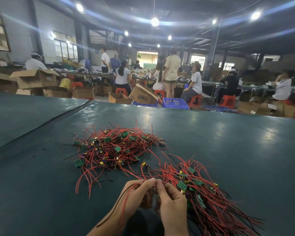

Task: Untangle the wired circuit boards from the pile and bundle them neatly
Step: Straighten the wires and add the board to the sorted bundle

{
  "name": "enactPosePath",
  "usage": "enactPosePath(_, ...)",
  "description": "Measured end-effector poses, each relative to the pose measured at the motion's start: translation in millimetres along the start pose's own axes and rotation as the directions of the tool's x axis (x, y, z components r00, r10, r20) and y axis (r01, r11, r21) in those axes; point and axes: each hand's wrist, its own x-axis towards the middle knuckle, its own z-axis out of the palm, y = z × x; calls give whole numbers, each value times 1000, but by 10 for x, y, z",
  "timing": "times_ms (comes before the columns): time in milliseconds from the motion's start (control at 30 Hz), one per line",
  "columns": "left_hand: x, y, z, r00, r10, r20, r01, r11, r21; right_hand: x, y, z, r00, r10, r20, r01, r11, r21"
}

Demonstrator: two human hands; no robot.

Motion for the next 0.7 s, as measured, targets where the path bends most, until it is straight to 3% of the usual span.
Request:
enactPosePath(367, 8, -34, -59, 991, 87, 98, -96, 991, 91, -7, 39, 2, 998, 28, 54, -22, 994, -109)
enactPosePath(567, 53, -85, -65, 994, 107, 26, -109, 984, 138, 19, 46, 22, 999, 20, 50, -15, 995, -97)
enactPosePath(700, 72, -84, -66, 998, 59, 38, -62, 996, 59, 34, 56, 30, 999, -30, 12, 31, 994, -102)
